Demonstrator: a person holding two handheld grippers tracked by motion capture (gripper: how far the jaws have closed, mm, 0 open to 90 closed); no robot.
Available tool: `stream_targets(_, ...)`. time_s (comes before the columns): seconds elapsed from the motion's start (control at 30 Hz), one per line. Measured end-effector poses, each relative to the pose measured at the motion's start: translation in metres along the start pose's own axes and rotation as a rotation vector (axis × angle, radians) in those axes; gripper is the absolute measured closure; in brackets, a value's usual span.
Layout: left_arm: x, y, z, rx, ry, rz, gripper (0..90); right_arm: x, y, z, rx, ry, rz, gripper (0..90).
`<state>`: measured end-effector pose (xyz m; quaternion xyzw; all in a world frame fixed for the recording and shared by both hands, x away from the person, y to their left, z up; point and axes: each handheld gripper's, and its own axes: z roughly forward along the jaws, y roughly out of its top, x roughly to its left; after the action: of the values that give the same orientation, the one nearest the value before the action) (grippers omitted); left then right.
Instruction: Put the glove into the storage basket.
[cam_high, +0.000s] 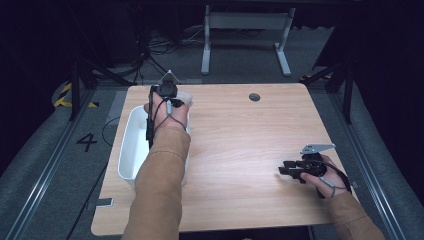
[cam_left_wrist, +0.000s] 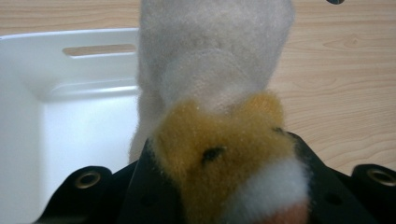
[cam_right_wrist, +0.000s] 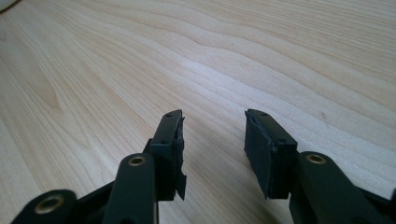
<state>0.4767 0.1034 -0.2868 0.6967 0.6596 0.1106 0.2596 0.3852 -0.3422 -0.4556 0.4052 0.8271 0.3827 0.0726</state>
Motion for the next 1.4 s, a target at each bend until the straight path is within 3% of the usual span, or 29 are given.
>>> stream_targets(0.07,0.01,0.002,0.003,0.007,0.036,-0.021,74.3,0.0,-0.002,-0.002,0.002,-0.004,0.008,57.1)
stream_targets(0.3,0.023,0.0,0.009,0.019,0.026,-0.063,74.2,-0.002,-0.006,-0.008,-0.004,-0.013,0.018,57.2)
stream_targets(0.47,0.029,-0.005,0.016,0.014,0.03,-0.072,74.2,-0.001,-0.008,-0.009,-0.007,-0.018,0.019,57.3)
stream_targets(0.63,0.035,-0.011,0.028,0.032,0.016,-0.092,74.2,-0.001,-0.007,-0.009,-0.003,-0.025,0.021,56.9)
stream_targets(1.03,0.05,-0.026,0.054,0.072,0.028,-0.125,74.1,-0.005,-0.005,-0.011,-0.011,-0.031,0.028,56.5)
stream_targets(1.4,0.056,-0.036,0.078,0.103,0.033,-0.131,74.1,-0.01,-0.003,-0.016,-0.028,-0.031,0.033,56.1)
